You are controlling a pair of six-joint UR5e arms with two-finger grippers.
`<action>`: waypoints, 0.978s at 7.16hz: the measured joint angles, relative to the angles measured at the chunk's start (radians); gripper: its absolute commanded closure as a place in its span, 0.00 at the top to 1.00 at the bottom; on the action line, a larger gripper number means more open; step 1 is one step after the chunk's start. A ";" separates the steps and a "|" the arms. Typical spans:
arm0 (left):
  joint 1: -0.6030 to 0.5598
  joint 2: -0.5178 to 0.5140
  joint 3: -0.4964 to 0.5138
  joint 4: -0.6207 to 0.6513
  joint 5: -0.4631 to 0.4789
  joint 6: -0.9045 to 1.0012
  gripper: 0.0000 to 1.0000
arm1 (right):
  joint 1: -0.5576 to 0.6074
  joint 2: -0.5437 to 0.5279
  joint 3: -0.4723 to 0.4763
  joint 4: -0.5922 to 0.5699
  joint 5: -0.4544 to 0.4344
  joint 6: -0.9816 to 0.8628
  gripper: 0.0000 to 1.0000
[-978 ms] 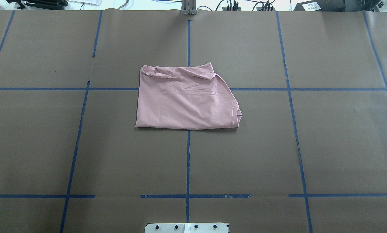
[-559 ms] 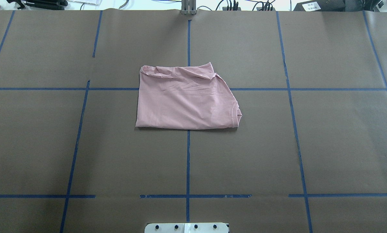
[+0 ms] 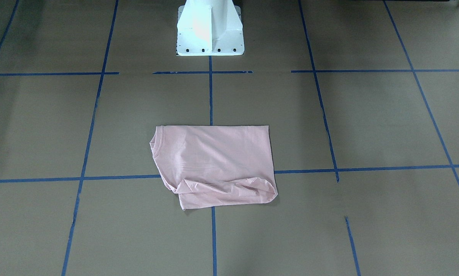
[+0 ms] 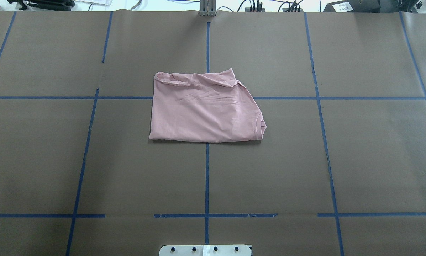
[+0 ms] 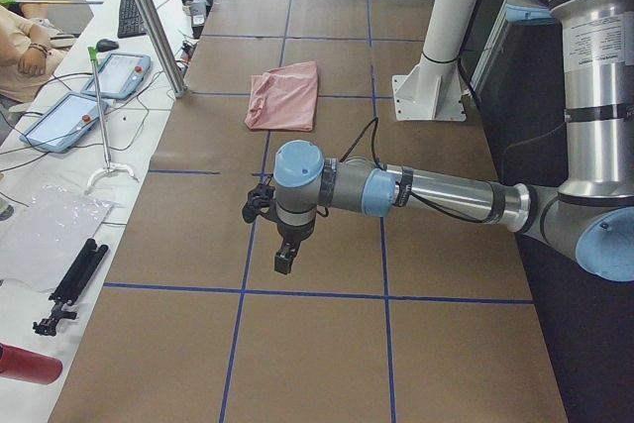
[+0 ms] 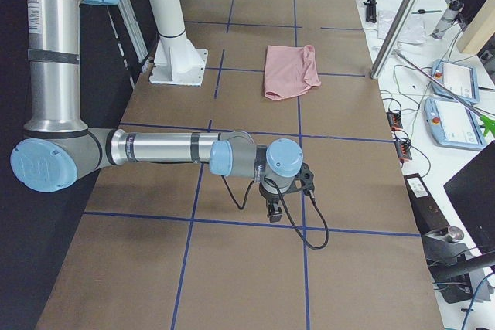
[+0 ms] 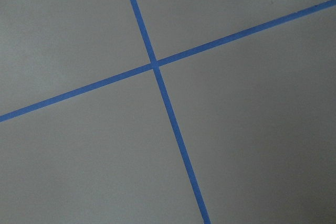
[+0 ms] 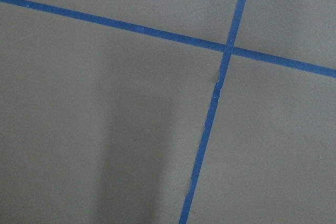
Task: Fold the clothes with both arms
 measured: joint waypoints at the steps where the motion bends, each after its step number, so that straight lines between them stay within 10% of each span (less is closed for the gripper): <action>1: 0.001 -0.002 -0.002 0.044 -0.001 0.000 1.00 | 0.003 0.002 0.000 -0.001 -0.005 -0.001 1.00; 7: -0.001 -0.030 0.010 0.085 -0.031 0.005 1.00 | 0.018 0.015 0.007 0.002 -0.015 -0.003 1.00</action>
